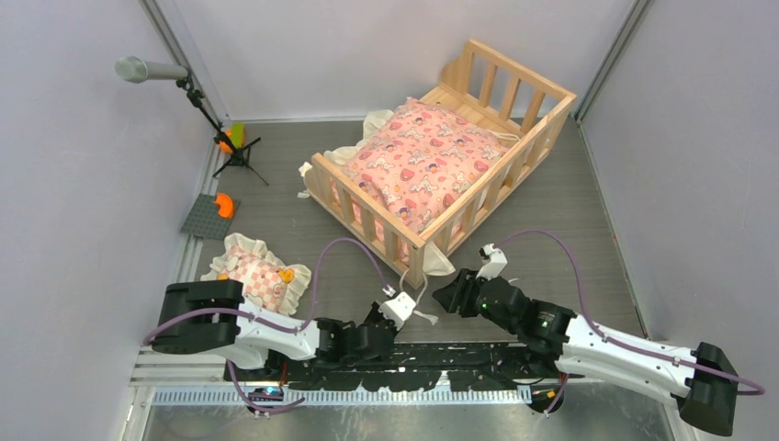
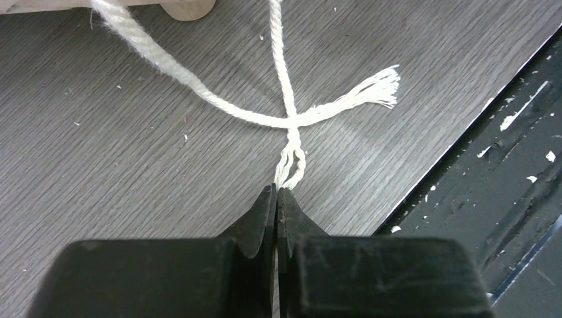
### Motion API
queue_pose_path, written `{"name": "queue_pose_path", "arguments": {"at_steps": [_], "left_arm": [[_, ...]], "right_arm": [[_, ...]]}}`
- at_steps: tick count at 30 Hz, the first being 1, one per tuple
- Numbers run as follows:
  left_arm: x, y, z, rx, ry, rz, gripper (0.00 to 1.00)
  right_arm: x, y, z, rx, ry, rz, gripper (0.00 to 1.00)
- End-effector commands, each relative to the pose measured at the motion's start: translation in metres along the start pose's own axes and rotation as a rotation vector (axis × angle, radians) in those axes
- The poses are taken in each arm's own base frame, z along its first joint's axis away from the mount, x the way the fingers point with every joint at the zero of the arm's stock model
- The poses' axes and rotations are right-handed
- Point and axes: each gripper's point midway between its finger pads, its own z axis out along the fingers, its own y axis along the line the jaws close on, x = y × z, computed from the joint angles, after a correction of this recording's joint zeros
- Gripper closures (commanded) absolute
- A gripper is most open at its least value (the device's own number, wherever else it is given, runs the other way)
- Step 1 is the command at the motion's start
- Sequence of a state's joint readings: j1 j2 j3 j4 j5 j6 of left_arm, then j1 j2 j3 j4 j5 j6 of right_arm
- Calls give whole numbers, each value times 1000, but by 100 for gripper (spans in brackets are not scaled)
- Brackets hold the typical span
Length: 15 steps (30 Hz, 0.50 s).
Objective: Set up the pet bed
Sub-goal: Cross the ropes on the bed frame.
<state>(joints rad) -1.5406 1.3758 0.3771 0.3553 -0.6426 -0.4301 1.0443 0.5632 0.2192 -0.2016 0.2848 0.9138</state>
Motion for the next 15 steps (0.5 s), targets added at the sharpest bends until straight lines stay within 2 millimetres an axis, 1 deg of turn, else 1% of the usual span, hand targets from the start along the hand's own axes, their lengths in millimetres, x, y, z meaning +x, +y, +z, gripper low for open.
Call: {"name": "queue_pose_path", "arguments": {"at_steps": [1, 6, 12, 15], "left_arm": [[-14, 1, -1, -23, -33, -15, 100], [-19, 1, -3, -21, -45, -21, 100], [-20, 4, -5, -25, -50, -22, 100], [-23, 4, -6, -27, -60, -29, 100]], "right_arm": [[-18, 33, 10, -142, -89, 43, 49], [-15, 36, 18, -180, -102, -4, 51], [-9, 39, 24, -212, -95, -64, 56], [-6, 40, 28, -224, -84, -83, 56]]}}
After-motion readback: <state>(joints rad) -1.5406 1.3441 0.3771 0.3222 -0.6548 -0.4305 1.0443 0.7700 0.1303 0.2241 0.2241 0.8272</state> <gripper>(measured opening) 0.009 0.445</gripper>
